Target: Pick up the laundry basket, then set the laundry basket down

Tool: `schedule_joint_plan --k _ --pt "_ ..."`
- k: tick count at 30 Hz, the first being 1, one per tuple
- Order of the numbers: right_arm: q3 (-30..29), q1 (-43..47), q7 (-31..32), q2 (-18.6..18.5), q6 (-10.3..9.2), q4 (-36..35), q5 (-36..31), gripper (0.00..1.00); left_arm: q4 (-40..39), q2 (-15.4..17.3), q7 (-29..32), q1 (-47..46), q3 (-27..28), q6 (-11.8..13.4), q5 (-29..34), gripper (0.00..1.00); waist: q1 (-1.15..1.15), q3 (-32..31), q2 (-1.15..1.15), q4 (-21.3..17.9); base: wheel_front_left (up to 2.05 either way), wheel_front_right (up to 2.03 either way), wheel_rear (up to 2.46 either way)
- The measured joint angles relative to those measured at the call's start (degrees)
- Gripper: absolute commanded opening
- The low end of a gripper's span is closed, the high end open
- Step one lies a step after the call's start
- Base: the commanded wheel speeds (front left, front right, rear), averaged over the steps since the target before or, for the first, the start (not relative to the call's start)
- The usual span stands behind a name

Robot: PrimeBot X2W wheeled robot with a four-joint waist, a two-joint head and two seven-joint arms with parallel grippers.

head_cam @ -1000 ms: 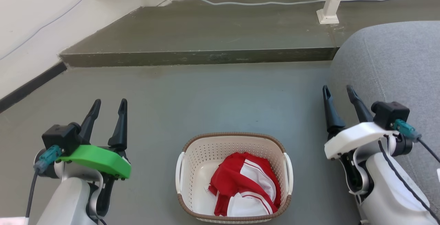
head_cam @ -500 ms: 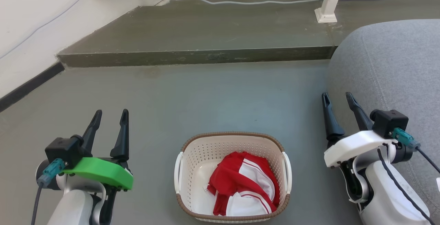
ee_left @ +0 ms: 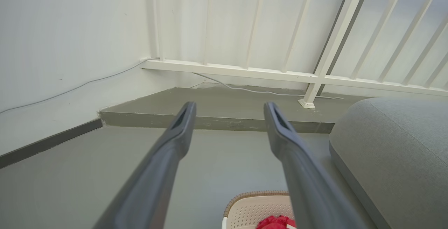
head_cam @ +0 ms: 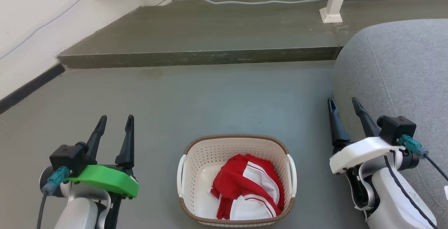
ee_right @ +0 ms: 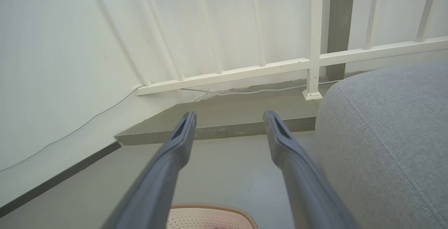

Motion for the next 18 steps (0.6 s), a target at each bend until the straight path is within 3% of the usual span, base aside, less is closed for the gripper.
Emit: schedule_joint_plan --k 10,11,18 --pt "-0.48 0.06 0.0 0.33 0.58 -0.2 -0.56 1.0 -0.16 -0.35 0.0 0.85 0.42 -0.58 0.49 1.0 0.0 -0.1 0.0 -0.02 0.0 0.0 0.0" --pt "-0.46 0.13 0.01 0.37 0.58 -0.05 -0.65 0.0 -0.02 -0.46 0.01 1.02 0.36 -0.89 0.49 0.0 0.0 -0.12 0.0 -0.01 0.0 0.0 0.0" --pt "-0.32 2.89 0.2 1.29 0.57 2.59 0.05 0.0 2.59 -1.74 0.37 3.03 -0.02 -0.9 -0.4 0.0 0.0 -0.17 0.0 -0.02 0.0 0.0 0.0"
